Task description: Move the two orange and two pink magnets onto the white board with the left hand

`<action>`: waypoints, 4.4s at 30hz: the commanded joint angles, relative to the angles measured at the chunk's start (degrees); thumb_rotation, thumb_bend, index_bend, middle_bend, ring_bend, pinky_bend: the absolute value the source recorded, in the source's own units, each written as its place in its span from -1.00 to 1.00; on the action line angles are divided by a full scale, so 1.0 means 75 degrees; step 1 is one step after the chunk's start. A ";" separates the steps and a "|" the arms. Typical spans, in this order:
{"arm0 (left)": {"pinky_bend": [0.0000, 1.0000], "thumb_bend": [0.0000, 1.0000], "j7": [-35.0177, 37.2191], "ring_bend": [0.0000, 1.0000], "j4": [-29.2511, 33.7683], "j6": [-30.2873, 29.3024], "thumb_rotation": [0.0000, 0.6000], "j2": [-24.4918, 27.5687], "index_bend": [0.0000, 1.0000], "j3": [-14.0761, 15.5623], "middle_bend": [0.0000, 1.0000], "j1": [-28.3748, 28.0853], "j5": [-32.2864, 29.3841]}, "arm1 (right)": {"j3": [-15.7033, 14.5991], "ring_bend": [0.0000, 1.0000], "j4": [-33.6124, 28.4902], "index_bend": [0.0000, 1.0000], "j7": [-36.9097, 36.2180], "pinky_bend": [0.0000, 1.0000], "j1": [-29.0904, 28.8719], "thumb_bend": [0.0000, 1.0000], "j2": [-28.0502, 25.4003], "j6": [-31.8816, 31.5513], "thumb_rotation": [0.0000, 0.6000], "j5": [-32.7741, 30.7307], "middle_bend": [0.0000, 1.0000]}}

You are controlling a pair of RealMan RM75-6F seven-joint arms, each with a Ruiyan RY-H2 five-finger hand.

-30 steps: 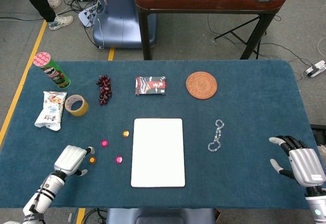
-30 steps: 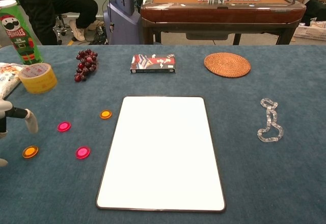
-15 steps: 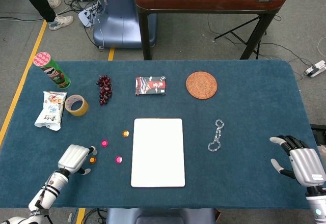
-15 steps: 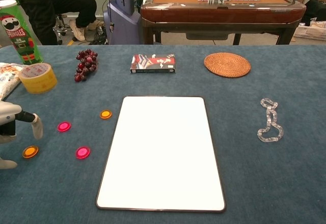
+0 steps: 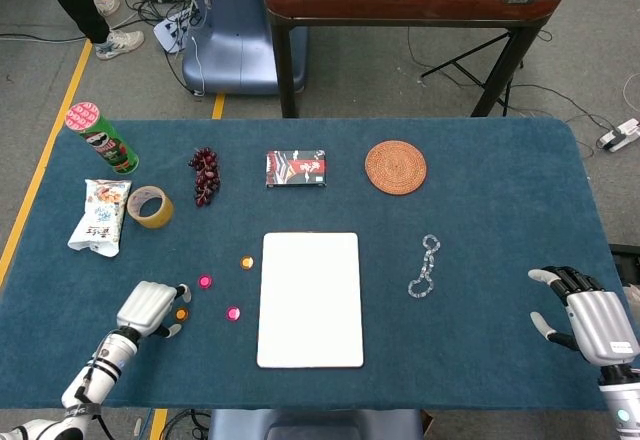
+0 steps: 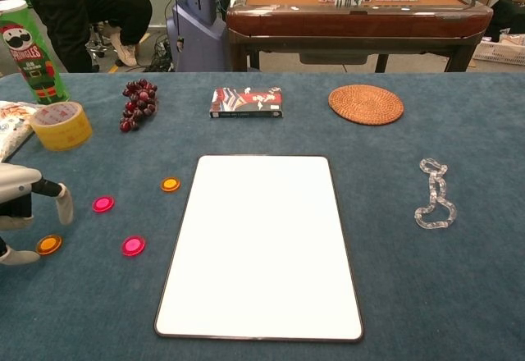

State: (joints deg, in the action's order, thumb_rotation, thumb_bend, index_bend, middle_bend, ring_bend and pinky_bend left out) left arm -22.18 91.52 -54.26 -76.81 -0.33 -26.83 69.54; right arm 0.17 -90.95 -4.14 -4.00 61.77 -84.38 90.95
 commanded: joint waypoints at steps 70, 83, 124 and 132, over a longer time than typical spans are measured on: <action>1.00 -0.38 -0.0496 1.00 -0.0626 -0.0520 1.00 -0.0560 0.13 0.0258 1.00 0.0019 -0.0051 | 0.0008 -0.54 0.0006 -0.44 -0.0042 -0.34 -0.0019 -0.48 -0.0010 0.0066 1.00 -0.0066 -0.43; 1.00 -0.31 -0.0440 1.00 -0.0440 -0.0554 1.00 -0.0482 0.21 0.0219 1.00 0.0013 -0.0005 | 0.0012 -0.54 0.0016 -0.44 -0.0065 -0.34 -0.0014 -0.48 -0.0019 0.0058 1.00 -0.0073 -0.43; 1.00 -0.31 -0.3262 1.00 0.1292 0.0064 1.00 -0.1336 0.19 -0.0111 1.00 -0.1765 -0.0426 | 0.0029 -0.54 0.0105 -0.44 -0.0864 -0.34 0.0223 -0.48 -0.0315 -0.0490 1.00 0.0103 -0.43; 1.00 -0.31 -0.3528 1.00 0.1389 0.0158 1.00 -0.1544 0.17 -0.0073 1.00 -0.2078 -0.0563 | 0.0048 -0.54 0.0137 -0.44 -0.1057 -0.34 0.0280 -0.48 -0.0369 -0.0623 1.00 0.0136 -0.43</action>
State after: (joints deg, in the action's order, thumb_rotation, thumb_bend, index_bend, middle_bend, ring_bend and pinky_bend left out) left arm -48.40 101.85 -53.17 -88.19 -0.97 -42.19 65.53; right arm 0.51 -89.95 -12.02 -1.94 59.04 -89.00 91.92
